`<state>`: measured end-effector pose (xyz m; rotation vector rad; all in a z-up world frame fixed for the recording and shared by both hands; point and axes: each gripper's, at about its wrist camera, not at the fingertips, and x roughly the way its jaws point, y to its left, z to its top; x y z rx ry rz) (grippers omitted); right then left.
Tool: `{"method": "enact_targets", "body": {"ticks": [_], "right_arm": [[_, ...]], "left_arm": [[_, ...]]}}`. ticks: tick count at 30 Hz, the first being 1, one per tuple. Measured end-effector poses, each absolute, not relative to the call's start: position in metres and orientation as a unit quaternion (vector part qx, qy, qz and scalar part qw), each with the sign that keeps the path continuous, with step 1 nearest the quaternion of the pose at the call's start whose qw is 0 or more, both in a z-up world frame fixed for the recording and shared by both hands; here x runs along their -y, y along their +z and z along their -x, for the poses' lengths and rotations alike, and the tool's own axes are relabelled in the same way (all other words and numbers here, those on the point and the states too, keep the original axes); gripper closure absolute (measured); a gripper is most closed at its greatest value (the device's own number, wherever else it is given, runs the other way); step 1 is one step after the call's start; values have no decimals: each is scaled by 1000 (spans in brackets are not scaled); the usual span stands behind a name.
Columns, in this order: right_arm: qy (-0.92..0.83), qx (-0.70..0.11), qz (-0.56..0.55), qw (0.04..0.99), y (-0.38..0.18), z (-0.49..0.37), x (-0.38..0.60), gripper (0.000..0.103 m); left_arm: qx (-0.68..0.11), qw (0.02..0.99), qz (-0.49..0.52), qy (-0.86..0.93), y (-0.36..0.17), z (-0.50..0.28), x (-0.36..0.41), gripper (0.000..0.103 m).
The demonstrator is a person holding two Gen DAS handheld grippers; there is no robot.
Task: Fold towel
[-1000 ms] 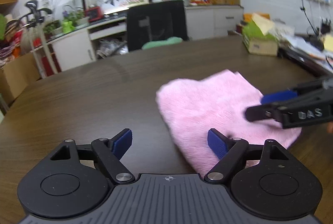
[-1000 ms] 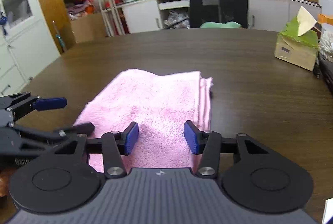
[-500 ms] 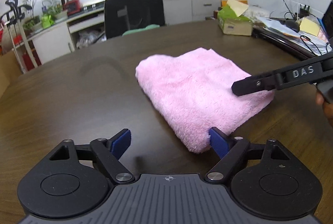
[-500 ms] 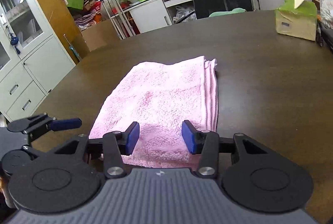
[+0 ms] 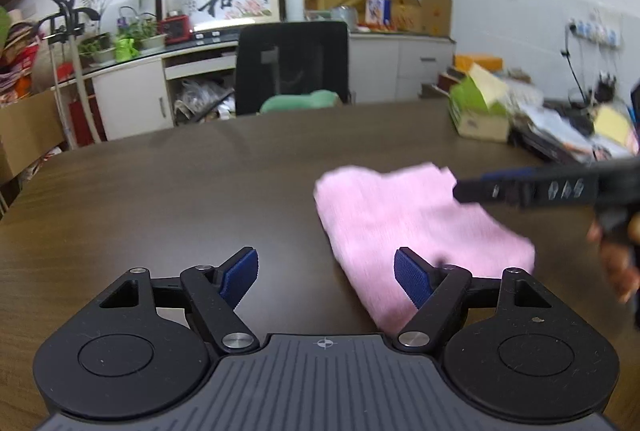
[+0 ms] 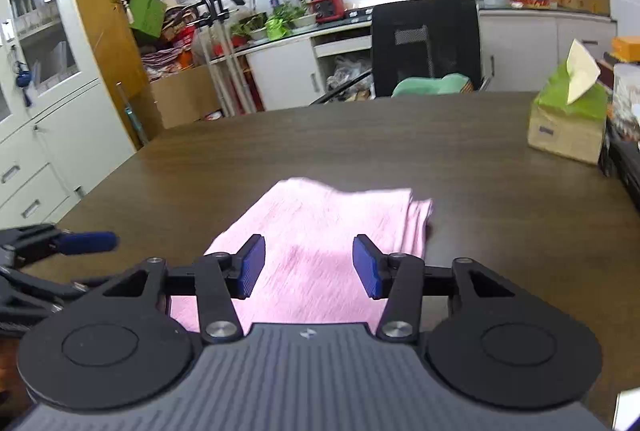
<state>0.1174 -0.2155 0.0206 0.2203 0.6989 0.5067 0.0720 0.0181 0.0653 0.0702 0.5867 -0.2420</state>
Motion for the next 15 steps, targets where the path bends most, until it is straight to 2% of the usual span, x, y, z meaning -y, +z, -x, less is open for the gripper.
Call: {"method": "enact_targets", "body": {"ticks": [3,6,8,11,15], "right_arm": [[250,-335,-107,902,19,-125,211,51],[253,-332,-54,907,10,-119,196,51],[256,-327,-30,909,10,-112,189,41],[254,-325,-2,911,11,-107,180,38],[257,-325,-7,910,12,-105,182,38]], "left_arm": [[-294,949,-10,-112,71,-98,-14,25],[-315,940,30,-131,69,-133,-6,28],[-332,932,47,-138,61,-150,0,32],[-368,915,70,-148,44,-180,13,43],[-406,908,17,-99,16,-199,28,45]]}}
